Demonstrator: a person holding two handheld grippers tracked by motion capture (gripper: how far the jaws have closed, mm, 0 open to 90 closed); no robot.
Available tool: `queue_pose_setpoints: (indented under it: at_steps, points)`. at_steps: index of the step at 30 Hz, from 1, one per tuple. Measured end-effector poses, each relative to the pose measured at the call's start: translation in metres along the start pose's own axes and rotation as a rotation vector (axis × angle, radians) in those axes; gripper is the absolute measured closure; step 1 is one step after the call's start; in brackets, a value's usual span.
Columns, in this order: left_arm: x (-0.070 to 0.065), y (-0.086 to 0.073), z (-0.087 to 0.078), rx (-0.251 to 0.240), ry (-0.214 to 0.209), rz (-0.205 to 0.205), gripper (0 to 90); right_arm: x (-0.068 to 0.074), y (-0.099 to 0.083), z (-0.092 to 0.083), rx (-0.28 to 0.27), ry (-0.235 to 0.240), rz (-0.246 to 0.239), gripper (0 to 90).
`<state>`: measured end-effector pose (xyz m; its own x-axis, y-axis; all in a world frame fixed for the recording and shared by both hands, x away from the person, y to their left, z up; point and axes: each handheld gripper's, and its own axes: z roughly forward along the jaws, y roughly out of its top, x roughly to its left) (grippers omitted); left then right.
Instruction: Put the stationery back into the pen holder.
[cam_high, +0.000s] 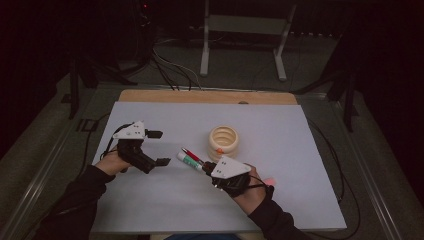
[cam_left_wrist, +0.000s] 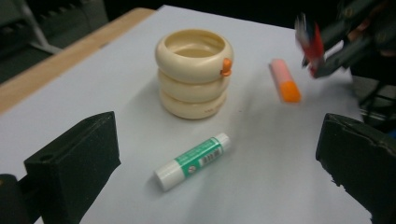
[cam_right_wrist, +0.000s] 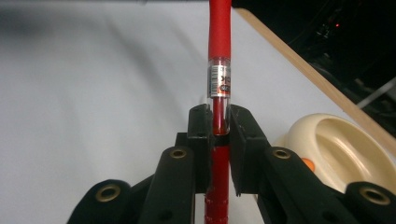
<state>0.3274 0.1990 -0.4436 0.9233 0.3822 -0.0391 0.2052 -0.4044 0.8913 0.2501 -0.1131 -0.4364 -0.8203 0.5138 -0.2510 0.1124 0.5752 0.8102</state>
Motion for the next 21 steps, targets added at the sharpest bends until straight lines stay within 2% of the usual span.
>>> queue_pose_setpoints:
  at_steps: [2, 4, 7, 9, 21]
  points:
    - [-0.003, -0.004, 0.000, -0.010, 0.018, 0.002, 0.2, -0.008, 0.001, -0.003, -0.030, 0.020, 0.057, 80.3]
    - [-0.006, -0.008, 0.000, -0.026, 0.019, -0.011, 0.2, -0.015, 0.001, -0.005, -0.053, 0.030, 0.111, 80.2]
    - [-0.009, -0.016, 0.000, -0.038, 0.022, -0.028, 0.2, -0.024, 0.000, -0.008, -0.078, 0.035, 0.159, 80.2]
    - [-0.012, -0.022, 0.001, -0.045, 0.039, -0.038, 0.2, -0.030, 0.000, -0.009, -0.097, 0.037, 0.194, 80.2]
    - [-0.027, -0.042, 0.003, -0.098, 0.083, -0.102, 0.2, -0.061, 0.007, -0.016, -0.193, -0.019, 0.281, 80.2]
